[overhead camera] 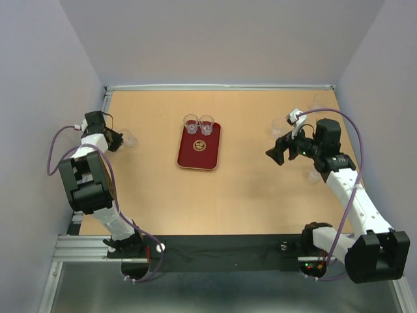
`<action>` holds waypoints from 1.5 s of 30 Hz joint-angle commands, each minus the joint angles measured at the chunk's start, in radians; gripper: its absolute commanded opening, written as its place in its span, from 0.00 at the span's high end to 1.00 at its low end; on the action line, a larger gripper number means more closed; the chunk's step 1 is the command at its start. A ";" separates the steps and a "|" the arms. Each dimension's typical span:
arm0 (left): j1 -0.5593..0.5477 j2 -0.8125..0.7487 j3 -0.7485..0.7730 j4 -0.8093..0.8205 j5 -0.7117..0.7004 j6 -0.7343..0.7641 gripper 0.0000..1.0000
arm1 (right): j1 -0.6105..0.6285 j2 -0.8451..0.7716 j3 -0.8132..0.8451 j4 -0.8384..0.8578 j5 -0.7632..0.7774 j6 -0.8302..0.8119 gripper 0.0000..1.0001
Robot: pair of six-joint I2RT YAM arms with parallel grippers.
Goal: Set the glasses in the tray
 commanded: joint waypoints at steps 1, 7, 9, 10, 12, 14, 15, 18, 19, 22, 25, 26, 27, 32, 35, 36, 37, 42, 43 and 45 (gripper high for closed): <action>-0.007 -0.106 0.006 0.043 0.113 0.103 1.00 | -0.008 -0.005 -0.005 0.047 0.005 0.000 0.07; -0.064 -0.198 -0.083 0.172 0.337 0.181 1.00 | -0.006 -0.001 -0.007 0.047 0.011 -0.006 0.07; -0.078 -0.221 -0.119 0.239 0.408 0.197 1.00 | -0.008 -0.001 -0.007 0.047 0.016 -0.006 0.07; -0.089 -0.227 -0.132 0.265 0.479 0.206 1.00 | -0.008 -0.001 -0.007 0.047 0.017 -0.007 0.07; -0.102 -0.233 -0.150 0.316 0.540 0.213 1.00 | -0.009 -0.001 -0.007 0.049 0.019 -0.011 0.07; -0.136 -0.221 -0.149 0.318 0.560 0.241 1.00 | -0.009 0.002 -0.008 0.047 0.020 -0.009 0.07; -0.147 -0.216 -0.147 0.318 0.566 0.247 1.00 | -0.009 0.002 -0.008 0.047 0.020 -0.011 0.07; -0.199 -0.192 -0.135 0.306 0.577 0.278 1.00 | -0.012 0.002 -0.007 0.047 0.022 -0.012 0.07; -0.216 -0.181 -0.129 0.301 0.577 0.284 1.00 | -0.013 0.002 -0.007 0.049 0.022 -0.012 0.07; -0.279 -0.147 -0.103 0.272 0.558 0.304 1.00 | -0.014 0.005 -0.008 0.047 0.025 -0.015 0.07; -0.335 -0.111 -0.074 0.252 0.519 0.318 1.00 | -0.017 0.008 -0.008 0.049 0.028 -0.015 0.07; -0.357 -0.094 -0.060 0.247 0.494 0.321 1.00 | -0.019 0.007 -0.010 0.049 0.028 -0.017 0.07; -0.366 -0.087 -0.052 0.244 0.483 0.321 1.00 | -0.019 0.007 -0.010 0.049 0.028 -0.017 0.07; -0.417 -0.038 -0.001 0.217 0.417 0.325 1.00 | -0.020 0.010 -0.010 0.047 0.028 -0.017 0.07; -0.447 -0.006 0.037 0.198 0.376 0.336 1.00 | -0.019 0.010 -0.008 0.049 0.030 -0.018 0.07; -0.455 0.008 0.048 0.194 0.362 0.338 1.00 | -0.020 0.010 -0.010 0.047 0.030 -0.018 0.07; -0.470 0.017 0.067 0.181 0.330 0.347 1.00 | -0.019 0.010 -0.010 0.047 0.031 -0.018 0.07; -0.509 0.070 0.132 0.148 0.235 0.362 1.00 | -0.020 0.008 -0.010 0.047 0.033 -0.018 0.07; -0.515 0.077 0.138 0.144 0.227 0.364 1.00 | -0.020 0.008 -0.008 0.047 0.033 -0.020 0.07; -0.530 0.089 0.149 0.144 0.210 0.367 1.00 | -0.020 0.008 -0.010 0.047 0.033 -0.020 0.07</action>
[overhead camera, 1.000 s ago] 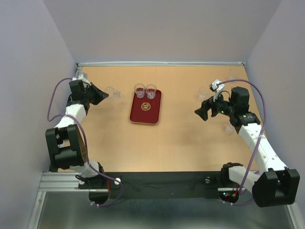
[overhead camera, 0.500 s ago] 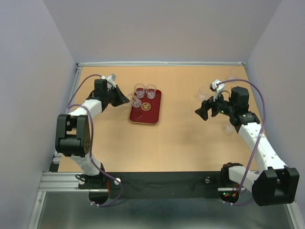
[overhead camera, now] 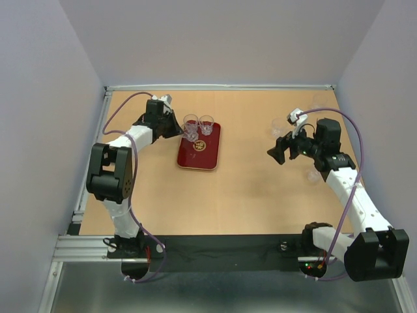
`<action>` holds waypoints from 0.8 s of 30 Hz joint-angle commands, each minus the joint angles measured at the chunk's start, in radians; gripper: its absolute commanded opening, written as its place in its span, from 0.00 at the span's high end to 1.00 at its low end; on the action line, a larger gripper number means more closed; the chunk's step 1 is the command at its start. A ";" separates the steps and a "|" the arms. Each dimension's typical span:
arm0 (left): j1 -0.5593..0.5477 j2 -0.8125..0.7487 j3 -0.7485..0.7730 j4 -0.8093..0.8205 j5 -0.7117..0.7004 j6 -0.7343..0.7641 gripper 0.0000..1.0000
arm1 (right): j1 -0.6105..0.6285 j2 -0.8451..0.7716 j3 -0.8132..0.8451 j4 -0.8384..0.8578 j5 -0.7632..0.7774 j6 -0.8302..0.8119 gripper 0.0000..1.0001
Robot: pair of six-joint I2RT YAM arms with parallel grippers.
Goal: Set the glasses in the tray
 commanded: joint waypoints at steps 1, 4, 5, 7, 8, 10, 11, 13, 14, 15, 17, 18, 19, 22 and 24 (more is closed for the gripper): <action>-0.030 0.003 0.065 -0.012 -0.084 0.031 1.00 | -0.010 -0.005 -0.009 0.049 0.006 -0.012 0.07; -0.046 0.013 0.078 -0.038 -0.121 0.040 0.99 | -0.009 -0.005 -0.008 0.047 0.004 -0.010 0.07; -0.051 0.014 0.082 -0.044 -0.128 0.043 0.99 | -0.009 -0.005 -0.009 0.047 0.003 -0.012 0.07; -0.063 0.023 0.095 -0.055 -0.158 0.052 0.97 | -0.009 -0.005 -0.009 0.049 0.004 -0.012 0.07; -0.066 0.026 0.100 -0.062 -0.164 0.055 0.97 | -0.010 -0.006 -0.008 0.047 0.004 -0.012 0.07; -0.076 0.030 0.109 -0.071 -0.190 0.060 0.96 | -0.010 -0.006 -0.009 0.047 0.004 -0.012 0.07; -0.077 0.033 0.114 -0.074 -0.199 0.061 0.94 | -0.009 -0.008 -0.008 0.049 0.004 -0.012 0.07; -0.085 0.035 0.125 -0.081 -0.225 0.066 0.93 | -0.009 -0.008 -0.009 0.047 0.006 -0.012 0.07; -0.088 0.040 0.129 -0.088 -0.233 0.071 0.92 | -0.010 -0.008 -0.009 0.049 0.006 -0.012 0.07; -0.091 0.041 0.135 -0.093 -0.240 0.072 0.92 | -0.010 -0.008 -0.008 0.047 0.006 -0.013 0.07; -0.097 0.046 0.148 -0.105 -0.262 0.077 0.91 | -0.012 -0.008 -0.009 0.047 0.006 -0.013 0.07; -0.100 0.050 0.151 -0.110 -0.268 0.083 0.91 | -0.010 -0.008 -0.008 0.047 0.006 -0.013 0.07; -0.102 0.053 0.157 -0.111 -0.277 0.085 0.91 | -0.012 -0.008 -0.009 0.047 0.006 -0.013 0.07; -0.108 0.060 0.166 -0.122 -0.291 0.089 0.88 | -0.012 -0.009 -0.009 0.047 0.006 -0.012 0.07; -0.112 0.060 0.169 -0.125 -0.297 0.089 0.84 | -0.013 -0.011 -0.008 0.047 0.006 -0.013 0.07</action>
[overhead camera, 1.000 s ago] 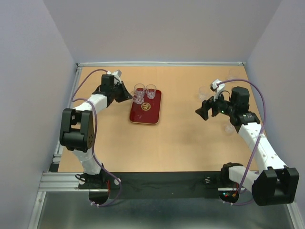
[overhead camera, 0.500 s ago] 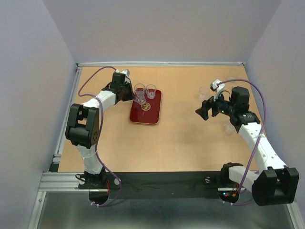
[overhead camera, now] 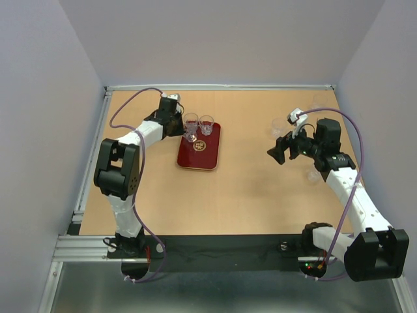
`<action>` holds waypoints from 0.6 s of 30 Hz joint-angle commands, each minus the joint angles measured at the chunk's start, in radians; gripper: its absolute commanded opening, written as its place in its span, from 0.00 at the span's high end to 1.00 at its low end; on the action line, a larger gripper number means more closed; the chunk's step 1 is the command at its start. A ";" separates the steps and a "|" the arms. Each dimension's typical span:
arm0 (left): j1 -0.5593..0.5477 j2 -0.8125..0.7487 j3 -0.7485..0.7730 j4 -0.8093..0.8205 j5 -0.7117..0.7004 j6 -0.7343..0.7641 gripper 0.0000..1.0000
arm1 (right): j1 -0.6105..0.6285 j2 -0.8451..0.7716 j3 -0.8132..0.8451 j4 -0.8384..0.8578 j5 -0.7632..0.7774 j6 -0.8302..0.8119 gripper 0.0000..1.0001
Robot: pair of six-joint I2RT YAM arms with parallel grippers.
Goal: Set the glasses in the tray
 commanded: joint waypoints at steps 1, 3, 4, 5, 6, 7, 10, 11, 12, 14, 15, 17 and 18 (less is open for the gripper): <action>-0.014 -0.015 0.051 -0.010 -0.041 0.022 0.82 | -0.013 -0.011 -0.008 0.047 0.004 -0.013 0.07; -0.017 -0.018 0.056 -0.014 -0.043 0.022 0.77 | -0.013 -0.011 -0.009 0.047 0.004 -0.011 0.07; -0.020 -0.021 0.060 -0.020 -0.046 0.023 0.76 | -0.013 -0.011 -0.009 0.047 0.004 -0.013 0.07; -0.022 -0.023 0.063 -0.023 -0.046 0.025 0.74 | -0.013 -0.011 -0.009 0.047 0.004 -0.013 0.07; -0.023 -0.029 0.065 -0.023 -0.047 0.026 0.71 | -0.013 -0.011 -0.009 0.047 0.004 -0.013 0.07; -0.025 -0.034 0.070 -0.026 -0.050 0.028 0.69 | -0.013 -0.011 -0.009 0.047 0.006 -0.014 0.07; -0.029 -0.060 0.073 -0.031 -0.052 0.035 0.63 | -0.015 -0.011 -0.009 0.049 0.007 -0.016 0.07; -0.031 -0.066 0.073 -0.036 -0.052 0.038 0.62 | -0.013 -0.011 -0.008 0.049 0.007 -0.016 0.07; -0.031 -0.073 0.071 -0.036 -0.052 0.043 0.60 | -0.013 -0.011 -0.009 0.047 0.009 -0.014 0.07; -0.032 -0.098 0.070 -0.040 -0.052 0.054 0.58 | -0.015 -0.011 -0.009 0.047 0.012 -0.016 0.07; -0.032 -0.115 0.068 -0.043 -0.052 0.057 0.57 | -0.016 -0.011 -0.009 0.047 0.014 -0.017 0.07; -0.032 -0.135 0.065 -0.051 -0.052 0.066 0.57 | -0.016 -0.011 -0.011 0.049 0.017 -0.019 0.07; -0.032 -0.159 0.062 -0.052 -0.079 0.078 0.56 | -0.019 -0.013 -0.011 0.047 0.021 -0.021 0.07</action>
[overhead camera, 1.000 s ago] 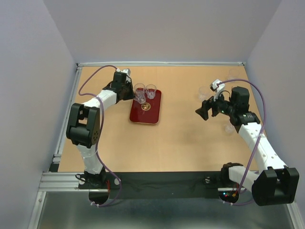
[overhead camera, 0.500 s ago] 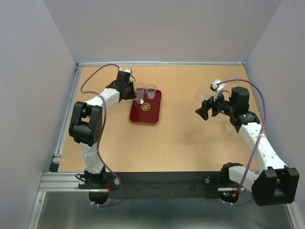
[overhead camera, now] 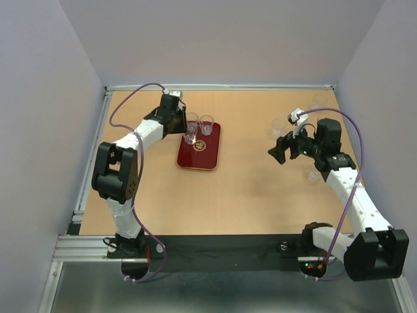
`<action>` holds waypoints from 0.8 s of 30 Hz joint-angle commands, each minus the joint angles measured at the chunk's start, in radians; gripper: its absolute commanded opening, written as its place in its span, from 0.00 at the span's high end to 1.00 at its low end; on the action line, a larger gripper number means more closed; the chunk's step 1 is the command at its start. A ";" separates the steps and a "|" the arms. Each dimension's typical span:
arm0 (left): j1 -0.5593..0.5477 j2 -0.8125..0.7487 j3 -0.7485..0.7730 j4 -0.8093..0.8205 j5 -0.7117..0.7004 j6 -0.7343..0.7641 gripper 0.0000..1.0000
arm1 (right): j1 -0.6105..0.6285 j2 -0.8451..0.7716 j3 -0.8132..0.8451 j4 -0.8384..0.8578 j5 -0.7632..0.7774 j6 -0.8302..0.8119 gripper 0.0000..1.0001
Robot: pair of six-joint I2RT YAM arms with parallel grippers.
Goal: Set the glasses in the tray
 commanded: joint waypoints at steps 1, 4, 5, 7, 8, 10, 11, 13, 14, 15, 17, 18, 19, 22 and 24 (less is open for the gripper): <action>-0.005 -0.138 0.028 -0.004 -0.045 0.046 0.55 | -0.013 -0.014 -0.011 0.047 0.019 -0.022 0.07; -0.005 -0.216 -0.006 0.002 -0.074 0.063 0.50 | -0.022 -0.020 -0.011 0.047 0.040 -0.031 0.07; -0.007 -0.243 -0.020 0.018 -0.079 0.070 0.47 | -0.025 -0.023 -0.011 0.047 0.045 -0.034 0.07; -0.007 -0.324 -0.072 0.033 -0.105 0.083 0.43 | -0.037 -0.025 -0.012 0.047 0.054 -0.037 0.07; -0.007 -0.354 -0.090 0.054 -0.111 0.089 0.39 | -0.039 -0.025 -0.012 0.047 0.057 -0.037 0.07; -0.007 -0.450 -0.159 0.077 -0.126 0.103 0.34 | -0.041 -0.023 -0.011 0.047 0.069 -0.036 0.07; -0.007 -0.482 -0.184 0.099 -0.132 0.109 0.31 | -0.041 -0.023 -0.011 0.049 0.074 -0.037 0.07; -0.005 -0.577 -0.260 0.119 -0.146 0.117 0.22 | -0.076 -0.017 -0.009 0.049 0.083 -0.036 0.07; -0.004 -0.608 -0.285 0.125 -0.151 0.120 0.20 | -0.083 -0.013 -0.008 0.050 0.086 -0.033 0.07; -0.002 -0.664 -0.313 0.137 -0.155 0.121 0.17 | -0.090 -0.011 -0.008 0.050 0.091 -0.029 0.07; 0.001 -0.720 -0.383 0.145 -0.163 0.123 0.16 | -0.113 0.001 -0.006 0.056 0.097 -0.017 0.07; 0.002 -0.772 -0.406 0.147 -0.169 0.129 0.16 | -0.129 0.006 -0.003 0.058 0.103 -0.011 0.07; 0.002 -0.798 -0.446 0.147 -0.177 0.133 0.16 | -0.137 0.015 -0.003 0.064 0.108 -0.003 0.07; 0.004 -0.893 -0.514 0.145 -0.191 0.164 0.16 | -0.166 0.035 0.005 0.073 0.141 0.018 0.07; 0.004 -0.950 -0.537 0.137 -0.188 0.181 0.16 | -0.177 0.064 0.021 0.076 0.160 0.033 0.07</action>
